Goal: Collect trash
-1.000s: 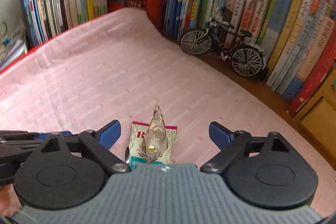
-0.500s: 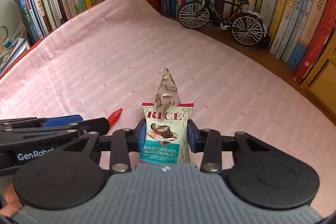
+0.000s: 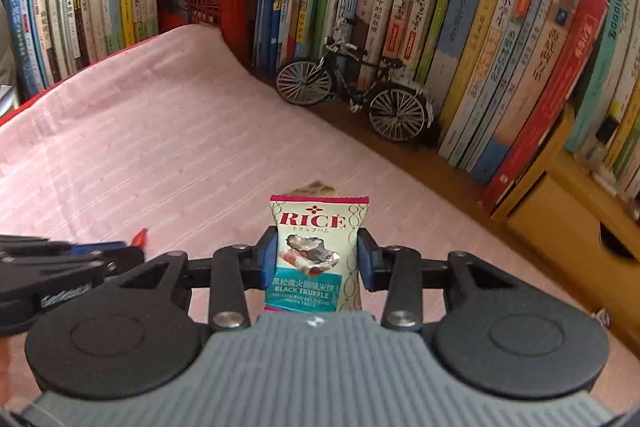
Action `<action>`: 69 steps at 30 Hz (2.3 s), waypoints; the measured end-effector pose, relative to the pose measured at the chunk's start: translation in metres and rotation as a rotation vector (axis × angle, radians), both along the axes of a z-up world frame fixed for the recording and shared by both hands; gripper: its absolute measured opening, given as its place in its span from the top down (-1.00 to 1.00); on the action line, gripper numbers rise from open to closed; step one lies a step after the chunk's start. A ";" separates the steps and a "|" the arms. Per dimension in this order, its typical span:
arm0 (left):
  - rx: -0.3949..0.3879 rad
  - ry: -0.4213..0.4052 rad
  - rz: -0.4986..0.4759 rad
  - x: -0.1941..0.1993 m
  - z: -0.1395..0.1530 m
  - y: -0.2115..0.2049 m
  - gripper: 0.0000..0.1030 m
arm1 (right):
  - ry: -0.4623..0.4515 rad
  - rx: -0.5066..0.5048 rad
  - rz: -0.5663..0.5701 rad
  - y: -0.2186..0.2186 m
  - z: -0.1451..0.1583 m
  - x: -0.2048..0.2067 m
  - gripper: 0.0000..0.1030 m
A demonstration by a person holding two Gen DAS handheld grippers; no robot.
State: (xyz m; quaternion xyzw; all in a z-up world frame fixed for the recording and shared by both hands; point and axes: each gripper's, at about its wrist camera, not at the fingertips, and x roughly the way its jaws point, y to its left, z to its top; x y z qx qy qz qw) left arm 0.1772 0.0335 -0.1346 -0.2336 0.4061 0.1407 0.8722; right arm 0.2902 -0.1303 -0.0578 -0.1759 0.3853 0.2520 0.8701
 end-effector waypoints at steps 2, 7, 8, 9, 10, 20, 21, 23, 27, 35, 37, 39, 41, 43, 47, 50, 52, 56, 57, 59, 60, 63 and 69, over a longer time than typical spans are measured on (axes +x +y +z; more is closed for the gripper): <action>-0.004 -0.008 0.007 -0.002 0.003 0.003 0.83 | -0.032 0.009 -0.020 0.009 -0.005 0.015 0.12; -0.014 -0.012 0.019 -0.005 0.004 0.008 0.83 | -0.031 0.029 0.001 0.020 -0.022 0.045 -0.24; -0.015 -0.012 0.020 -0.006 0.004 0.008 0.83 | -0.016 0.023 0.011 0.020 -0.026 0.048 -0.30; -0.016 -0.012 0.021 -0.007 0.004 0.008 0.83 | -0.007 0.022 0.024 0.019 -0.027 0.047 -0.40; -0.018 -0.012 0.021 -0.007 0.004 0.008 0.83 | -0.011 0.029 0.028 0.017 -0.027 0.045 -0.47; -0.040 -0.010 0.029 -0.005 -0.001 0.008 0.82 | -0.022 -0.076 0.139 0.028 -0.047 0.041 -0.22; -0.045 -0.011 0.032 -0.006 -0.002 0.009 0.82 | -0.008 -0.065 0.140 0.027 -0.050 0.042 0.10; -0.051 -0.013 0.038 -0.007 -0.003 0.010 0.81 | 0.012 -0.035 0.133 0.027 -0.049 0.042 0.60; -0.057 -0.015 0.042 -0.008 -0.003 0.011 0.81 | 0.028 -0.027 0.130 0.025 -0.044 0.033 0.69; -0.172 -0.048 0.087 -0.005 0.000 0.022 0.82 | 0.113 0.041 0.173 0.000 -0.011 -0.008 0.68; -0.248 -0.077 0.102 0.004 0.001 0.026 0.82 | 0.104 0.067 0.132 -0.011 0.000 -0.010 0.68; -0.298 -0.108 0.100 0.020 0.006 0.026 0.83 | 0.080 0.076 0.082 -0.021 0.006 -0.006 0.68; -0.346 -0.154 0.079 0.042 0.014 0.022 0.83 | 0.069 0.083 0.013 -0.034 0.006 0.006 0.68; -0.394 -0.197 0.044 0.065 0.019 0.016 0.82 | 0.076 0.113 -0.069 -0.047 0.007 0.024 0.68; -0.387 -0.203 0.056 0.101 0.018 0.002 0.59 | 0.113 0.202 -0.191 -0.068 0.004 0.054 0.68; -0.249 -0.125 0.110 0.118 0.011 -0.010 -0.01 | 0.163 0.274 -0.257 -0.076 -0.005 0.078 0.67; -0.231 -0.054 0.099 0.128 -0.001 -0.014 -0.04 | 0.206 0.322 -0.283 -0.079 -0.015 0.092 0.68; -0.313 -0.059 0.079 0.135 -0.015 -0.017 -0.04 | 0.264 0.336 -0.261 -0.072 -0.037 0.107 0.68; -0.338 -0.061 0.077 0.136 -0.018 -0.018 0.16 | 0.271 0.330 -0.249 -0.070 -0.040 0.106 0.68; -0.368 -0.048 0.065 0.139 -0.025 -0.021 0.83 | 0.294 0.338 -0.226 -0.069 -0.045 0.101 0.68; -0.378 -0.039 0.077 0.138 -0.027 -0.023 0.86 | 0.304 0.347 -0.222 -0.071 -0.047 0.098 0.68; -0.351 -0.062 0.072 0.128 -0.022 -0.030 0.93 | 0.325 0.379 -0.232 -0.076 -0.048 0.091 0.68; -0.270 -0.097 0.017 0.083 0.007 -0.035 0.98 | 0.360 0.438 -0.189 -0.080 -0.040 0.068 0.68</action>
